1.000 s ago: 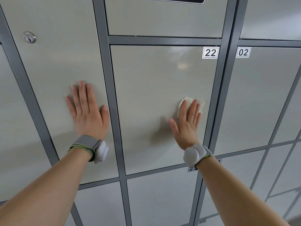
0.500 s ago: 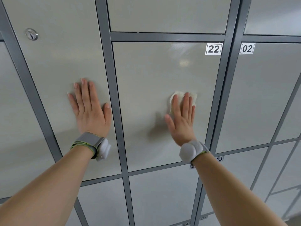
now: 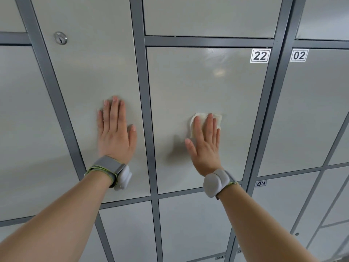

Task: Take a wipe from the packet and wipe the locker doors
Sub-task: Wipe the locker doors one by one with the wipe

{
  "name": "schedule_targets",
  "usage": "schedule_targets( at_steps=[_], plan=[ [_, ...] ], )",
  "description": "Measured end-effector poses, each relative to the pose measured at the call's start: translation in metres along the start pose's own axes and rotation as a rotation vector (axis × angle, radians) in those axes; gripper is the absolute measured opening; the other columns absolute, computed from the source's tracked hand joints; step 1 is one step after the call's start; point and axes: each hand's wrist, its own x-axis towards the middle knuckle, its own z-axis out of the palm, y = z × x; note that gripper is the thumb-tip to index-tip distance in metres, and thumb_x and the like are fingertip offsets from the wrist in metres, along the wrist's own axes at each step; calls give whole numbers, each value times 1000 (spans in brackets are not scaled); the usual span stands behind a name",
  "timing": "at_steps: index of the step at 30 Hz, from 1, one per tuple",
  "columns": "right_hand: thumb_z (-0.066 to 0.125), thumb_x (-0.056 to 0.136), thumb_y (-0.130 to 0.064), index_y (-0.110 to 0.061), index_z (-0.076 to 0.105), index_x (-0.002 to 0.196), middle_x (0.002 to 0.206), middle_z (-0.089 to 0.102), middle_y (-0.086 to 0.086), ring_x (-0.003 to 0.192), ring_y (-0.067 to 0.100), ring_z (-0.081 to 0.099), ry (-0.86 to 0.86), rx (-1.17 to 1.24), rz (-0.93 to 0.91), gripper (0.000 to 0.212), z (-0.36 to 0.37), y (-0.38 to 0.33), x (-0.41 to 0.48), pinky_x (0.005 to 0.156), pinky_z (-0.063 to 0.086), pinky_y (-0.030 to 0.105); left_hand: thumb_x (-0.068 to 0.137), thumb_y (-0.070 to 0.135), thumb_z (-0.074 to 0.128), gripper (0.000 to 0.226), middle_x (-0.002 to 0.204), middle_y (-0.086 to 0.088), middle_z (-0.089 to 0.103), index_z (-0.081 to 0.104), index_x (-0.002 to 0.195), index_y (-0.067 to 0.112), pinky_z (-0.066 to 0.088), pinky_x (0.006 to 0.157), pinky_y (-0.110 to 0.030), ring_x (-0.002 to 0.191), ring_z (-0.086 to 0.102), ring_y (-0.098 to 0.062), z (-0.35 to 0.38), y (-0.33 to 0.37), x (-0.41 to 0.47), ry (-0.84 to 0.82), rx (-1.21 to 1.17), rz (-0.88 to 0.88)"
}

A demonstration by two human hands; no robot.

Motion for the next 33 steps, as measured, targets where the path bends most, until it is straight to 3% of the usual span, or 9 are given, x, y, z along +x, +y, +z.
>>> schedule_targets(
  at_steps=[5,9,13,21,28,33],
  plan=[
    [12,85,-66,-28,-10,146,155,-23,9,140,18,-28,80,140,143,75,-3,-12,16,114,-18,39,92,22,35,60,152,-22,24,23,144,-5,0,119,-40,141,9,-35,-4,-3,-18,-60,-1,-13],
    [0,83,-74,-20,-10,146,150,-26,10,140,22,-28,-6,37,40,84,22,-31,-5,113,-20,38,92,22,35,60,151,-22,25,22,144,-5,-2,119,-39,141,10,-36,-3,-4,-24,-70,4,-14],
    [4,88,-71,-24,-9,149,153,-22,11,142,24,-25,-73,-51,-63,78,38,-34,-27,115,-14,43,91,22,35,61,151,-22,25,21,145,-3,-2,119,-39,141,8,-35,0,-6,-32,-78,11,-17],
    [15,91,-62,-23,-5,147,156,-15,15,143,23,-21,96,72,18,71,8,-39,15,115,-17,36,91,20,35,59,150,-20,27,20,145,0,0,119,-41,141,6,-33,2,-13,-44,-91,25,4],
    [12,94,-61,-16,6,150,155,-11,17,143,27,-20,-9,-103,-163,72,41,-44,-17,116,-13,41,91,22,35,61,150,-21,26,18,146,1,-4,118,-39,146,-4,-25,6,-15,-50,-77,21,-7],
    [8,93,-62,-14,13,151,155,-10,15,143,26,-18,-4,-94,-206,75,32,-50,-9,115,-16,37,92,23,36,62,150,-19,23,14,147,5,-6,118,-39,145,-11,-18,11,-16,-53,-54,33,-1]
  ],
)
